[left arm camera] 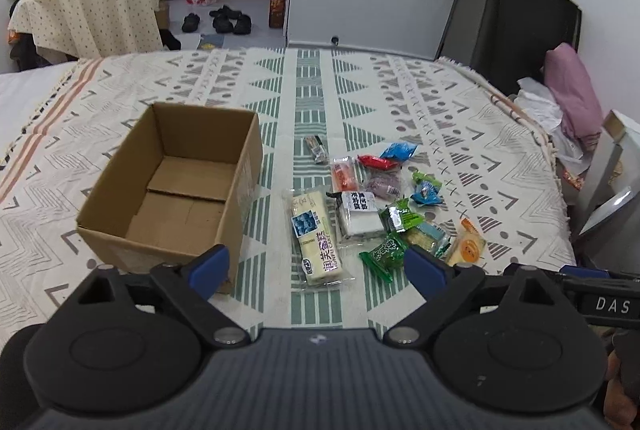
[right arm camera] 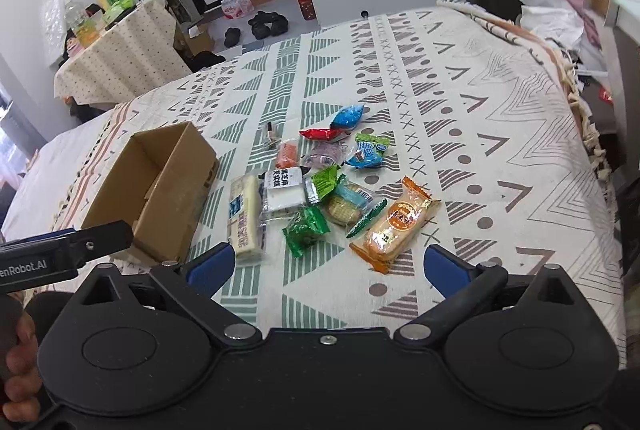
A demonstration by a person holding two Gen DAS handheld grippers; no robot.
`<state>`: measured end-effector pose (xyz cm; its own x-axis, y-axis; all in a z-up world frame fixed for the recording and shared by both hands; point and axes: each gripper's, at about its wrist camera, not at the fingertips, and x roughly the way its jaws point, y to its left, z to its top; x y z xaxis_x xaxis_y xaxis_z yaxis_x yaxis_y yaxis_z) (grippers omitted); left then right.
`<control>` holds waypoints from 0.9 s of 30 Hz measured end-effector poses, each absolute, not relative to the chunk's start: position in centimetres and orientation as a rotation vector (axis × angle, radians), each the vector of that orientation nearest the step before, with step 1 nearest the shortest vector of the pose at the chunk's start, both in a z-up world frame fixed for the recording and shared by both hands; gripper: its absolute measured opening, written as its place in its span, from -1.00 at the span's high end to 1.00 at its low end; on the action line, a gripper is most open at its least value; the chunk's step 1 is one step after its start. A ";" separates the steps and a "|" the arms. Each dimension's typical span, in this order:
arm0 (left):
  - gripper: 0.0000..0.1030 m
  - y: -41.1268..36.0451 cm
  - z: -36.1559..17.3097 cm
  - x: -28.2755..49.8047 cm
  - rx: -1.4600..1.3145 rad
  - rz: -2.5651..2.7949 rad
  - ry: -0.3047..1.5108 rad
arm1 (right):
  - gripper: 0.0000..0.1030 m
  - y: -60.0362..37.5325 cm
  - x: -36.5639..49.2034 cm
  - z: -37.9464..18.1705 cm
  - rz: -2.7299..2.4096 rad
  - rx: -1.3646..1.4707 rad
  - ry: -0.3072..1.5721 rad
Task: Organize snacks
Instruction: 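Grasp the cream cake bar with the left tool while the right tool grasps the orange pastry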
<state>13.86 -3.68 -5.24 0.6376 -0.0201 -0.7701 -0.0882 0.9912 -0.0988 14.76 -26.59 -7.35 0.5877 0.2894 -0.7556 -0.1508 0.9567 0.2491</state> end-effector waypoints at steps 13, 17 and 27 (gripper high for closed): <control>-0.67 -5.0 -9.8 18.9 -0.129 0.080 1.000 | -0.86 -27.9 19.2 -11.4 0.207 0.202 0.981; -0.57 -5.3 -11.4 20.4 -0.136 0.084 1.039 | -0.80 -28.3 20.4 -12.8 0.191 0.218 0.994; -0.21 -5.7 -15.2 23.6 -0.157 0.111 1.109 | -0.51 -29.4 23.3 -15.8 0.149 0.292 1.017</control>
